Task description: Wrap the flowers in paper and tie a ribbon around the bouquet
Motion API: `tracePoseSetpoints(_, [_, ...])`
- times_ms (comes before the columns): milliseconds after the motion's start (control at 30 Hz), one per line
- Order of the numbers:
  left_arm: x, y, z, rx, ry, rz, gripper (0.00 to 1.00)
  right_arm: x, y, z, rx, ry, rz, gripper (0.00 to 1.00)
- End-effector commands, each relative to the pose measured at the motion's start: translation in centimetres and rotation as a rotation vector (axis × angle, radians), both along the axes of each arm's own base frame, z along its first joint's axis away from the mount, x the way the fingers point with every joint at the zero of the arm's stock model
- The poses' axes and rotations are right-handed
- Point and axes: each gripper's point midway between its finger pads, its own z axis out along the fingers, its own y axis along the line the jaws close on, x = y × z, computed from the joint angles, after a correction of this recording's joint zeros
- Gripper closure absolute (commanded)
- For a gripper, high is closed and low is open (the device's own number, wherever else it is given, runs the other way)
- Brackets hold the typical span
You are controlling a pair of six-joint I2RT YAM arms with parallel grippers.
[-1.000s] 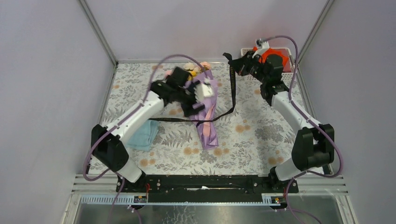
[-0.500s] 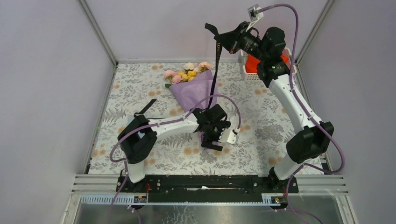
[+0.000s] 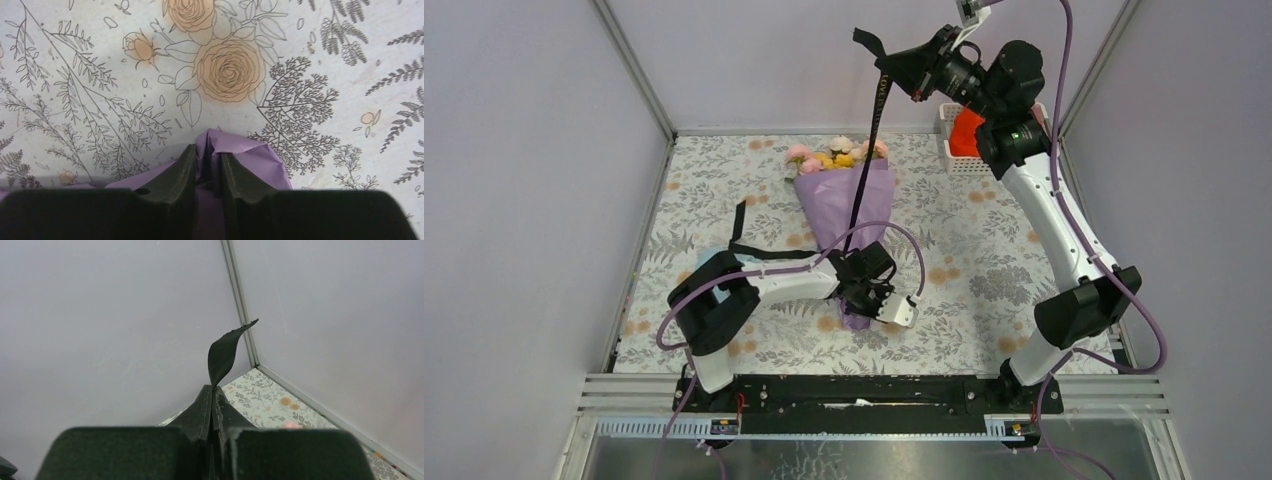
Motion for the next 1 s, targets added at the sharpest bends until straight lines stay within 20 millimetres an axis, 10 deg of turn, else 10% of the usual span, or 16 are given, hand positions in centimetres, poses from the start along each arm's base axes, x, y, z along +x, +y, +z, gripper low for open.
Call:
tracePoseSetpoints(0, [-3.7, 1.3, -1.5, 0.027, 0.140, -0.020, 0.73, -3.6, -0.7, 5.0, 0.033, -0.143, 0.015, 1.00])
tracePoseSetpoints(133, [-3.5, 0.2, 1.0, -0.019, 0.141, 0.019, 0.65, -3.3, -0.9, 1.7, 0.001, -0.091, -0.009, 1.00])
tracePoseSetpoints(267, [-3.4, -0.6, 5.9, -0.071, 0.141, 0.039, 0.32, -2.0, -1.9, -3.1, -0.063, -0.005, -0.093, 1.00])
tracePoseSetpoints(400, [-4.2, 1.1, 8.5, -0.012, 0.160, 0.026, 0.11, -0.2, -4.4, -6.5, -0.093, 0.077, -0.190, 1.00])
tracePoseSetpoints(567, [-4.6, 5.7, 9.9, 0.056, 0.161, -0.010, 0.07, 0.6, -7.6, -6.7, -0.056, 0.106, -0.276, 1.00])
tracePoseSetpoints(833, [12.9, 15.5, 9.6, -0.169, -0.085, 0.567, 0.12, -0.9, -8.4, -6.1, -0.083, 0.056, -0.293, 1.00])
tracePoseSetpoints(967, [17.7, 16.8, 7.3, -0.180, -0.167, 0.680, 0.08, -0.6, -8.0, -6.9, -0.076, 0.079, -0.268, 1.00])
